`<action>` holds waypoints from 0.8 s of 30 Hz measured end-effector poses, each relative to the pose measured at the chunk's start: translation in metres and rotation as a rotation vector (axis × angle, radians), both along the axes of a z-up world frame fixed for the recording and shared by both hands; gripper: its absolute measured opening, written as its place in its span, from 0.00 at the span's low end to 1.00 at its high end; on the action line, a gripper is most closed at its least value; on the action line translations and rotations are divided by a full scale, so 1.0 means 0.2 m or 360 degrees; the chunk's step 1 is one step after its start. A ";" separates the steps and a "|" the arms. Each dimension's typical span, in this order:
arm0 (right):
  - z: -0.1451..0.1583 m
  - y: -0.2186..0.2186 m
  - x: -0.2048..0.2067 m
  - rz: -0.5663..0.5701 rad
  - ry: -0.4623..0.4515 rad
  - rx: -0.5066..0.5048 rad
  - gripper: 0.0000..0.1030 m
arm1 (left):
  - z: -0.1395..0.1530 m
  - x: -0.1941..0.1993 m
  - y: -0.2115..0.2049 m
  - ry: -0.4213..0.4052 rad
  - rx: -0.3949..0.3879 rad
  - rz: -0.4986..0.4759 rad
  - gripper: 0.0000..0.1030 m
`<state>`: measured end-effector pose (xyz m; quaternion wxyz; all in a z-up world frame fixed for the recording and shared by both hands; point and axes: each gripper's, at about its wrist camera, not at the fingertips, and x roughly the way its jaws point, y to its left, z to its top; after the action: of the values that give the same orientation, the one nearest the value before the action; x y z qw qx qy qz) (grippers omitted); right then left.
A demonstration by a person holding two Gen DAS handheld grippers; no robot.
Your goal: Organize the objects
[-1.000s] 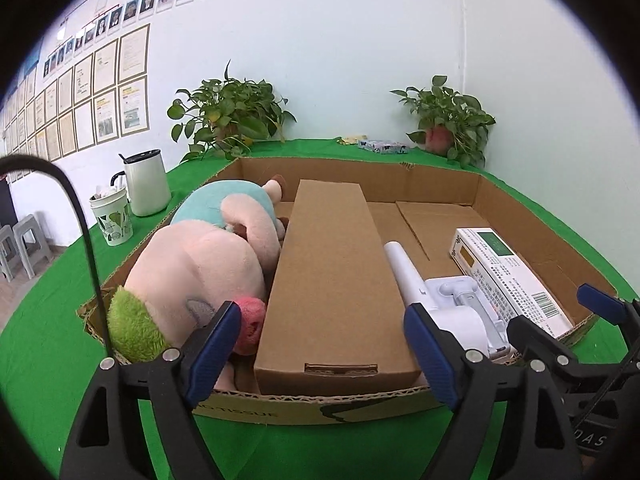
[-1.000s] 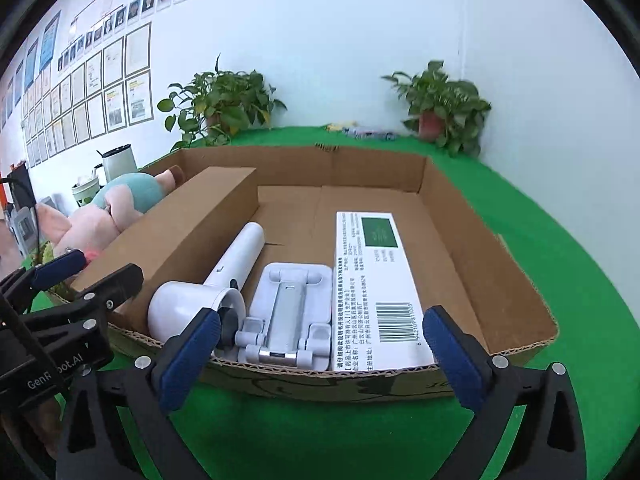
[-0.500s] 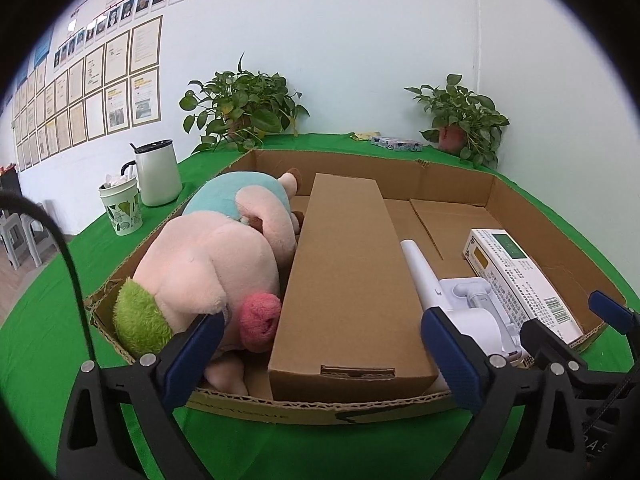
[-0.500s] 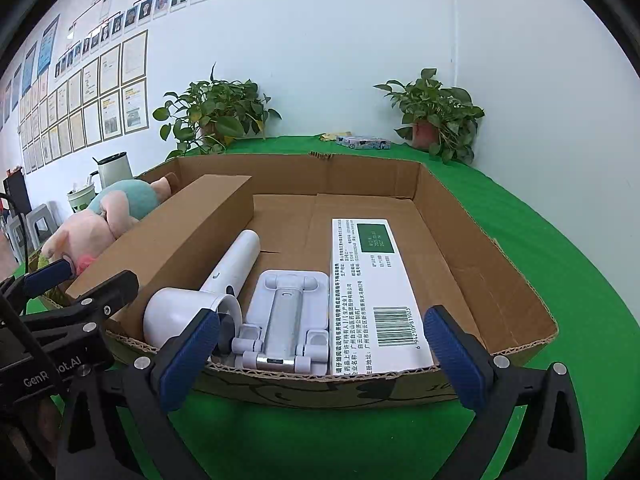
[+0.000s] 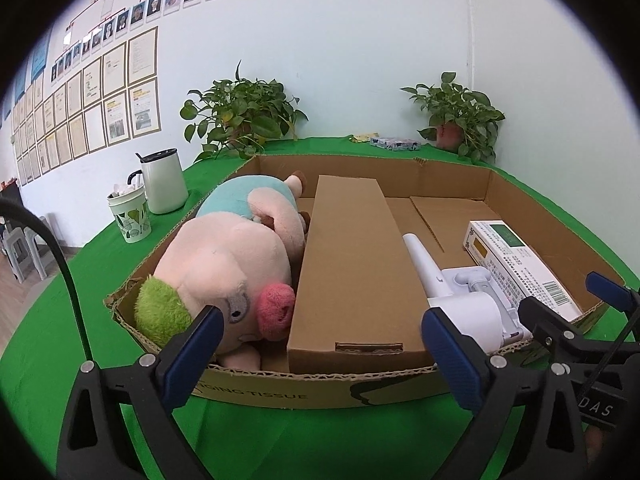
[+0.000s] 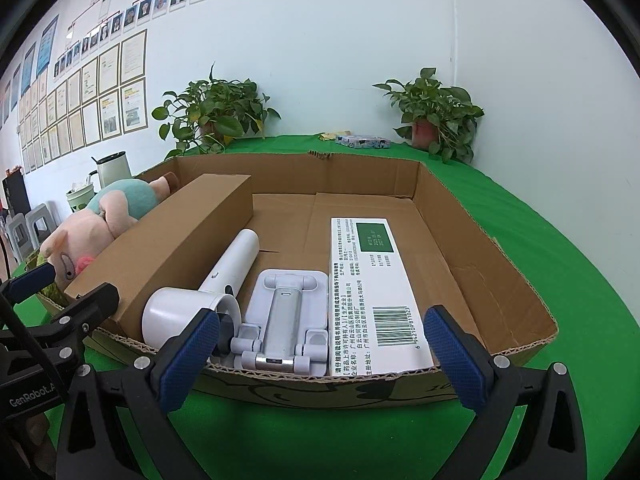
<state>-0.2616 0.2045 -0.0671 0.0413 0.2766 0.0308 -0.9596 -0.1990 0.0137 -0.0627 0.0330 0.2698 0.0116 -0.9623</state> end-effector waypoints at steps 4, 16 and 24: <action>0.00 0.00 0.00 -0.0003 -0.0002 -0.0001 1.00 | 0.00 -0.01 -0.01 -0.0003 0.0004 -0.0003 0.97; 0.00 0.00 0.00 -0.0007 -0.0002 0.0000 1.00 | 0.00 -0.01 -0.01 -0.0003 0.0004 -0.0004 0.97; 0.00 0.00 0.00 -0.0007 -0.0002 -0.0001 1.00 | 0.00 -0.01 -0.01 -0.0004 0.0004 -0.0002 0.98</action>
<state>-0.2608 0.2046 -0.0678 0.0392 0.2774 0.0300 -0.9595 -0.2004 0.0122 -0.0623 0.0321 0.2710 0.0125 -0.9620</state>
